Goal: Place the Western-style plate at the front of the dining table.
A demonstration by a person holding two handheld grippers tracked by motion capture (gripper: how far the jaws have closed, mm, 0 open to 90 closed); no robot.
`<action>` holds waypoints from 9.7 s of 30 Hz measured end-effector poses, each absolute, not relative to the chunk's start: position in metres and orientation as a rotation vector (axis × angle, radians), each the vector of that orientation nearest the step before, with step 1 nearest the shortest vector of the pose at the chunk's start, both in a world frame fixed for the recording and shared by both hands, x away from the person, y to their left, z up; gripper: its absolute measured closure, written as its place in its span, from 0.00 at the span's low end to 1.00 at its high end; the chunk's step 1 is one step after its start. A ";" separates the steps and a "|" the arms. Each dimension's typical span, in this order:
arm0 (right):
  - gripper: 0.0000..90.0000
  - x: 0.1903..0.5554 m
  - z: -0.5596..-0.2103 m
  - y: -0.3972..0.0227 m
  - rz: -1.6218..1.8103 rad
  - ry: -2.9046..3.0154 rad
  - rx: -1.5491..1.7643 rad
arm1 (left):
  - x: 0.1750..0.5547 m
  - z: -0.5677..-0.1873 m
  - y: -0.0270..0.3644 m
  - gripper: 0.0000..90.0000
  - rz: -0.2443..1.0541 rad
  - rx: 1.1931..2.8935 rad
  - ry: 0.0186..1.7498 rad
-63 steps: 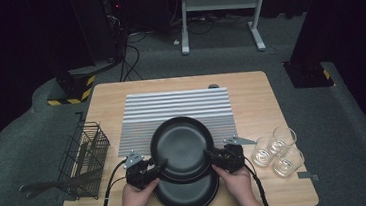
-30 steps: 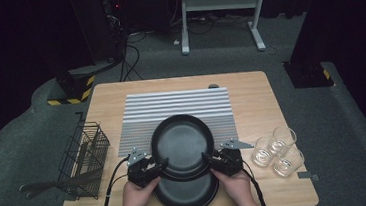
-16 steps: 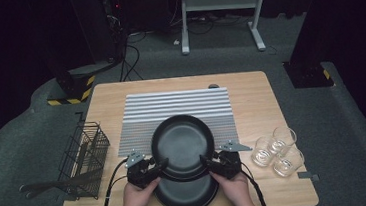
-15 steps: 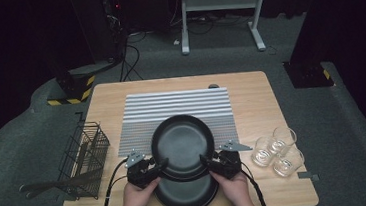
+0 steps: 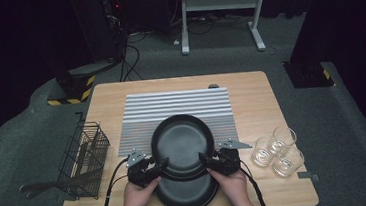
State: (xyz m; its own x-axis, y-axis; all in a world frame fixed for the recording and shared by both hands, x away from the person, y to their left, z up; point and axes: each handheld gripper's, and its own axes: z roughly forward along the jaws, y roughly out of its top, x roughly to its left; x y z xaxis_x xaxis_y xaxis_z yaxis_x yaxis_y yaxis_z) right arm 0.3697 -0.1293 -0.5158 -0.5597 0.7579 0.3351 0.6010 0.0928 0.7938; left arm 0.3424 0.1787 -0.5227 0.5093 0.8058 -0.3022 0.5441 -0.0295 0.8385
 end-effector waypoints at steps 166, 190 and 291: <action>0.67 0.479 -0.476 -0.107 1.407 2.163 1.333 | 0.449 -0.521 0.193 0.58 0.341 1.533 1.159; 0.67 0.493 -0.502 -0.110 1.439 2.195 1.406 | 0.462 -0.525 0.190 0.60 0.293 1.584 1.287; 0.61 0.505 -0.525 -0.107 1.292 2.185 1.565 | 0.472 -0.527 0.181 0.62 0.337 1.664 1.454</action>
State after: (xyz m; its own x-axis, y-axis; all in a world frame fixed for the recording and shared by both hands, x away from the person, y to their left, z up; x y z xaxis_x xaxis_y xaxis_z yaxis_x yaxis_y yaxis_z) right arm 0.5051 -0.1072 -0.5252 -0.4398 0.8330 0.3356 0.6953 0.0792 0.7144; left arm 0.4723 0.1813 -0.5266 0.2790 0.9015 -0.3310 0.6642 0.0677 0.7445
